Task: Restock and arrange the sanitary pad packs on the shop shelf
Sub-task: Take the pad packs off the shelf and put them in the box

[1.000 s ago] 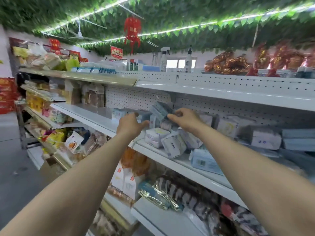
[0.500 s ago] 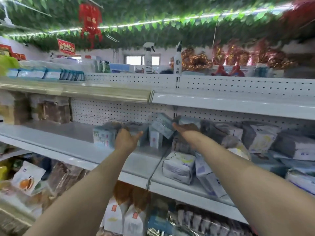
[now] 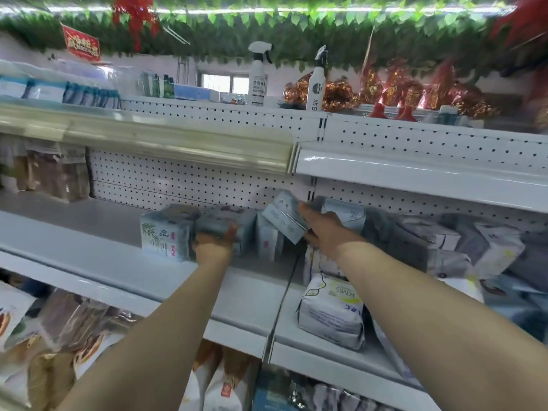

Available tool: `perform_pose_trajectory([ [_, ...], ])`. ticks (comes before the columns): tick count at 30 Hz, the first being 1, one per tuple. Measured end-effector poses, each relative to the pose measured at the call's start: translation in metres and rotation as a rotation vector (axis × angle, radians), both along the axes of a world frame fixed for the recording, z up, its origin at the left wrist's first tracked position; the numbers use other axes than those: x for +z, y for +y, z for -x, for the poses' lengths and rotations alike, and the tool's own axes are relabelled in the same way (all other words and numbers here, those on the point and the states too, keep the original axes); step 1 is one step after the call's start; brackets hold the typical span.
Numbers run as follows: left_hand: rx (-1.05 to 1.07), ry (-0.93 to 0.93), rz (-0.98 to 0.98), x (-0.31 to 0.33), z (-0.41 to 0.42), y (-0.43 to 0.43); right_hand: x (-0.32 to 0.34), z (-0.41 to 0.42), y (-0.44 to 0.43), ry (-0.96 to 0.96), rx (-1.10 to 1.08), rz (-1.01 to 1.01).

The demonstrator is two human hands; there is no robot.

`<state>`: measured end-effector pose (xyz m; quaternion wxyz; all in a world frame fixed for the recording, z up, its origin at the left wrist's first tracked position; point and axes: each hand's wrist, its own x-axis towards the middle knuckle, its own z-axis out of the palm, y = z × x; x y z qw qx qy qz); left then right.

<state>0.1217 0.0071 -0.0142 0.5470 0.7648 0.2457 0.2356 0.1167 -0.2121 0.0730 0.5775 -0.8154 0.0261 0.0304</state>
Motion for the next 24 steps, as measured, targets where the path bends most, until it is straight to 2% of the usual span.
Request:
perform_pose_trajectory([
  [3, 0.056, -0.035, 0.058, -0.003, -0.006, 0.001, 0.005, -0.003, 0.012, 0.04, -0.01, -0.062],
  [6, 0.087, 0.041, 0.064, -0.002, -0.012, 0.0, 0.009, -0.011, 0.016, 0.075, 0.011, -0.07],
  [11, 0.116, 0.131, 0.081, 0.0, -0.022, 0.005, 0.008, -0.015, 0.029, 0.147, 0.024, -0.23],
  [14, 0.133, 0.178, 0.094, 0.002, -0.025, 0.01, 0.006, -0.022, 0.039, 0.149, 0.046, -0.187],
  [17, 0.15, 0.188, 0.114, 0.004, -0.026, 0.015, -0.015, -0.048, 0.038, 0.091, 0.05, -0.136],
  [19, 0.164, 0.178, 0.147, 0.006, -0.026, 0.017, -0.049, -0.099, 0.025, 0.222, 0.02, -0.294],
  [20, 0.17, 0.171, 0.169, 0.006, -0.026, 0.017, -0.053, -0.11, 0.024, 0.221, 0.058, -0.301],
  [21, 0.173, 0.166, 0.19, 0.007, -0.026, 0.017, -0.047, -0.107, 0.026, 0.277, 0.042, -0.372],
  [22, 0.174, 0.163, 0.207, 0.007, -0.025, 0.016, -0.04, -0.096, 0.03, 0.27, 0.056, -0.332],
  [23, 0.175, 0.162, 0.218, 0.007, -0.025, 0.016, -0.025, -0.061, 0.042, 0.149, 0.059, -0.203],
  [24, 0.176, 0.158, 0.226, 0.006, -0.025, 0.015, -0.013, -0.045, 0.049, 0.186, 0.033, -0.281],
])
